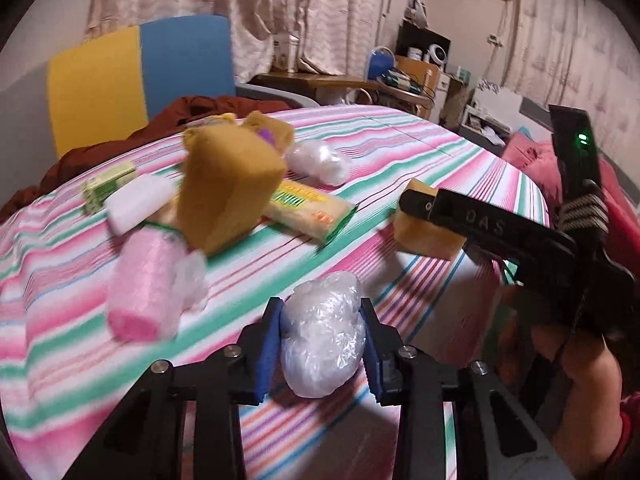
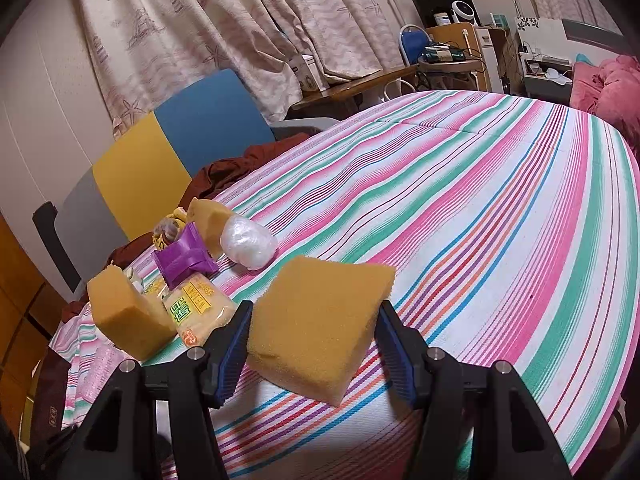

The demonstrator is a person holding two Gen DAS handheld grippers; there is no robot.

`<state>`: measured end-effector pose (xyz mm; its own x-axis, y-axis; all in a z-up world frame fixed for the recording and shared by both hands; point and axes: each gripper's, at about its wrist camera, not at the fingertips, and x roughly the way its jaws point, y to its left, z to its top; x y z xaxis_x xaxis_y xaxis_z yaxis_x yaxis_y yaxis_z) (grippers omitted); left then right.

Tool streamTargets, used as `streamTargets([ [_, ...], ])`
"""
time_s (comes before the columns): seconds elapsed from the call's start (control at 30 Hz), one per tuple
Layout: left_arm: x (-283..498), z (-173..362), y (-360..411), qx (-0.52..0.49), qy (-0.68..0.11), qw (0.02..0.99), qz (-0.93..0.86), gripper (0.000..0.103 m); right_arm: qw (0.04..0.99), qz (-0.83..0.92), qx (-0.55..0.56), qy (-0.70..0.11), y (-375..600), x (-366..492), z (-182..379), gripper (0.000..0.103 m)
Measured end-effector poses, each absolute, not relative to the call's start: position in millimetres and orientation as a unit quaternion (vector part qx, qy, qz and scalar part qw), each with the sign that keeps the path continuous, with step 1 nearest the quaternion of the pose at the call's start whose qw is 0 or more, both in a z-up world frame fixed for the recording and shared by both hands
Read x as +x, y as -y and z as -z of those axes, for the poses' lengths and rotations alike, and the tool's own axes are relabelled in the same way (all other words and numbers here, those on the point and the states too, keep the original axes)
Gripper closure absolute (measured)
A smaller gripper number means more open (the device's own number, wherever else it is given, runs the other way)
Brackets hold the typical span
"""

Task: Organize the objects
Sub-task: 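Grasp the clear plastic bag with the left gripper while the right holds the sponge, then carry both items over the gold tray and release the plastic bag with the left gripper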

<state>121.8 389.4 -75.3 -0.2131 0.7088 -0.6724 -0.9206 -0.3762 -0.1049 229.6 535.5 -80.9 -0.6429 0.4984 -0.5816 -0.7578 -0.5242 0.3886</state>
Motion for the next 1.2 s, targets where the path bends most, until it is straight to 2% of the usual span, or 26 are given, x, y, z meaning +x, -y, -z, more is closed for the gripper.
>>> streamTargets([
  [0.2,134.7,73.2,-358.6,-0.304,-0.155,0.525,-0.78,0.066,0.375,-0.849,-0.21,-0.308,-533.5,227.3,80.0,0.042],
  [0.63,111.3,23.3,-260.0,-0.303,-0.044,0.485,-0.819,0.066,0.388,-0.855,-0.223,-0.262,-520.1,220.1,72.5,0.043],
  [0.8,94.9,14.5,-222.4,-0.301,-0.025,0.451,-0.84,0.066,0.386,-0.865,-0.224,-0.23,-501.5,218.5,63.0,0.043],
  [1.03,66.7,11.4,-168.0,-0.312,0.012,0.392,-0.865,0.066,0.313,-0.9,-0.212,-0.216,-449.2,204.2,31.7,0.043],
  [1.2,52.3,13.7,-138.7,-0.313,0.014,0.35,-0.883,0.066,0.217,-0.934,-0.194,-0.208,-396.1,181.3,-3.3,0.043],
])
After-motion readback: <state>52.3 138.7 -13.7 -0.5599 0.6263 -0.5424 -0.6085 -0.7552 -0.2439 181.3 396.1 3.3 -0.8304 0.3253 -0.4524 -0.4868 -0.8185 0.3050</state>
